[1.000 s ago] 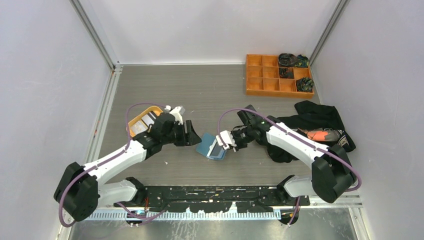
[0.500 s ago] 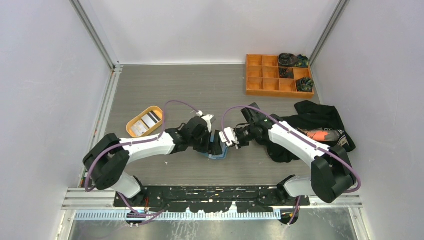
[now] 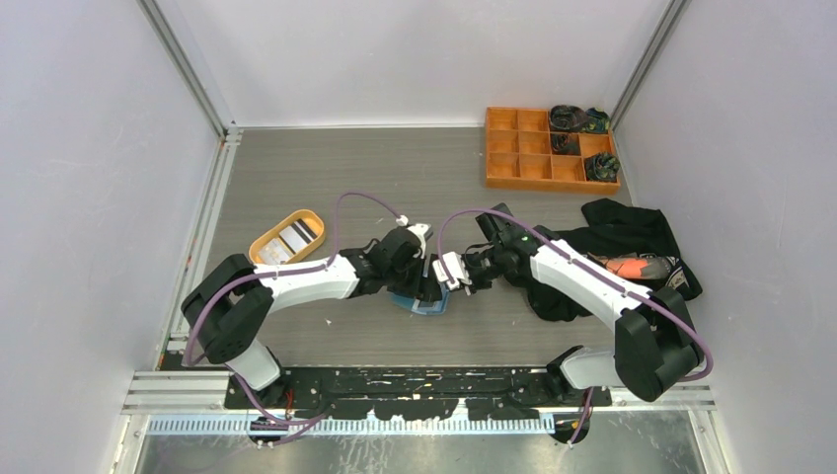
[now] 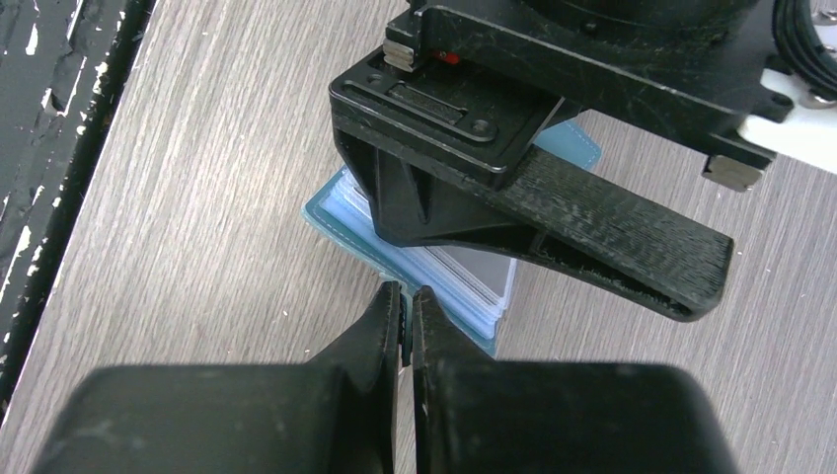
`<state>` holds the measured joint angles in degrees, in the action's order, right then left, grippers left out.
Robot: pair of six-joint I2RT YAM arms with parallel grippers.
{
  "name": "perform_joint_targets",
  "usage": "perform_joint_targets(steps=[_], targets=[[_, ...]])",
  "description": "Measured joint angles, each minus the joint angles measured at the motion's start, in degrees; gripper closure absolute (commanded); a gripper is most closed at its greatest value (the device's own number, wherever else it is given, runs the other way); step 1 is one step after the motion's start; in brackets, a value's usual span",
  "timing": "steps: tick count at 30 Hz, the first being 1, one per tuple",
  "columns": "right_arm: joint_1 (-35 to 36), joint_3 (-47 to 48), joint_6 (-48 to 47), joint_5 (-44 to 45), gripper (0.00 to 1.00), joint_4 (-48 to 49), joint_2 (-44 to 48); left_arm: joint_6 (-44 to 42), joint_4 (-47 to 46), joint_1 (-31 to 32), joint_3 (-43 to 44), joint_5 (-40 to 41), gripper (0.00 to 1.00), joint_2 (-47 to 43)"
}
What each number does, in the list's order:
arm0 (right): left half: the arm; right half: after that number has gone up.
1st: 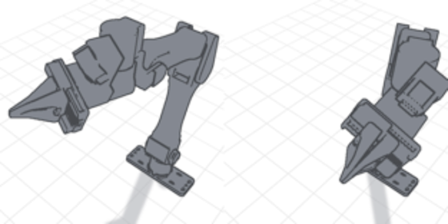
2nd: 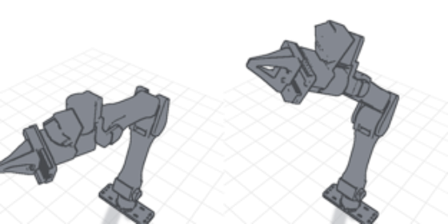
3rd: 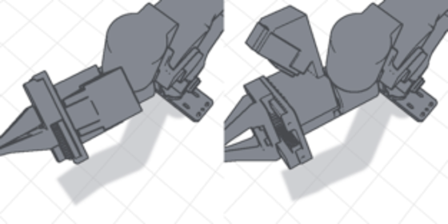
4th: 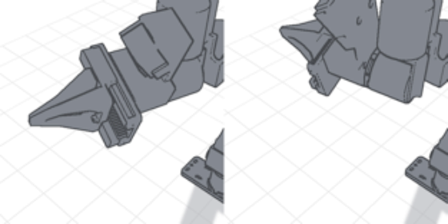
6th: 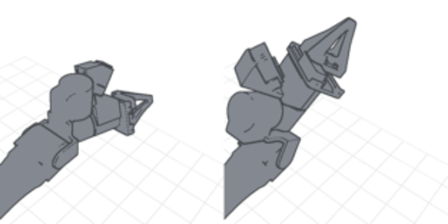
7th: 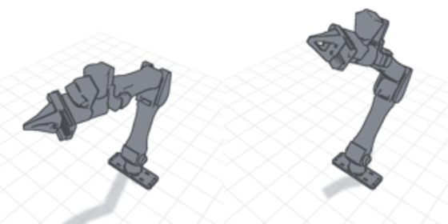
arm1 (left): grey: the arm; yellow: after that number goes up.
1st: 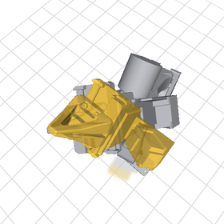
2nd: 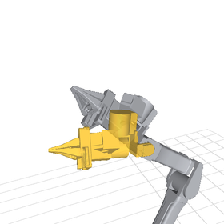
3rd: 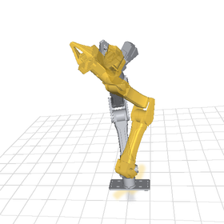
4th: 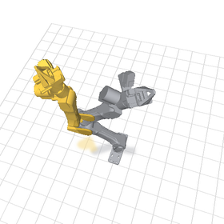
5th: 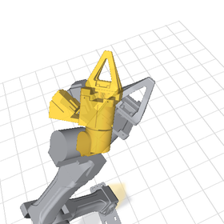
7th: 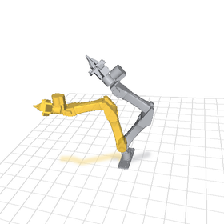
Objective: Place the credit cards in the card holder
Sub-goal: Open the card holder at the center of the board.
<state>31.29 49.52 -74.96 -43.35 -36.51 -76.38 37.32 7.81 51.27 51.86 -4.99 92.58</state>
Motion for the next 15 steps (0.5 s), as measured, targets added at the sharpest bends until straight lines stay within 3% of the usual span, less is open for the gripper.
perform_joint_targets(steps=[15], targets=[[-0.04,0.0,0.0,-0.2,0.99,-0.09,0.0,-0.31,0.22,0.15,1.27,0.48,0.28,1.29]])
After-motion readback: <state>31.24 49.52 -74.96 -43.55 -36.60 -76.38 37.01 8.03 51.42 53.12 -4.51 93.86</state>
